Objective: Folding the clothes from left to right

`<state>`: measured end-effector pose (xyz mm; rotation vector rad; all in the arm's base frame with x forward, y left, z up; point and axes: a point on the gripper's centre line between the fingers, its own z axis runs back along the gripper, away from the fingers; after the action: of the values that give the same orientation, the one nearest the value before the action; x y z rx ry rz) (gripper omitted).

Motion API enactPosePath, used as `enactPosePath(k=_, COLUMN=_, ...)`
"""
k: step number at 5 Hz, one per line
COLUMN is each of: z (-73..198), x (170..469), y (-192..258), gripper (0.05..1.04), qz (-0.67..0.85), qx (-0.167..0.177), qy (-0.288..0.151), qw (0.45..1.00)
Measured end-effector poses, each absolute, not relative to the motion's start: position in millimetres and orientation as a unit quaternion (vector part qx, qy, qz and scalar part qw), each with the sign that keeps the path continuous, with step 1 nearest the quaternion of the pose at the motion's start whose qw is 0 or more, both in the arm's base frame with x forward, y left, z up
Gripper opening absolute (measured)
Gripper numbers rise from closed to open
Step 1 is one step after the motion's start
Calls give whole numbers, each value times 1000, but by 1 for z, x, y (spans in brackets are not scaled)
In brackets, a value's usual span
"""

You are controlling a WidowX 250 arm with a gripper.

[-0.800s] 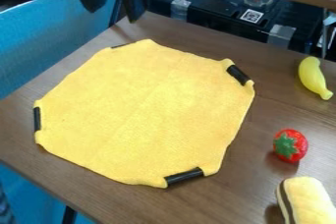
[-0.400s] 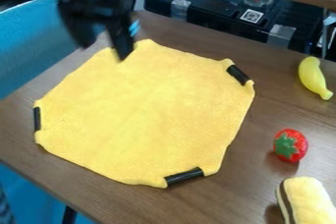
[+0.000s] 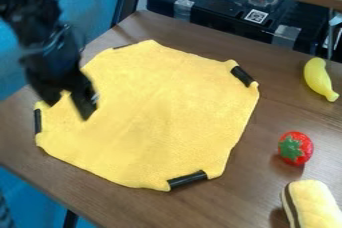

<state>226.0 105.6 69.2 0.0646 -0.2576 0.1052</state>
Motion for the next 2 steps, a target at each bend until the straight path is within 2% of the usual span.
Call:
enactPosePath(k=1, z=54, x=212, y=127, gripper=1001, qz=78, qx=46, qy=-132, qw=987)
enactPosePath(k=2, z=52, x=197, y=149, gripper=1001, qz=103, qx=48, qy=-141, qw=983)
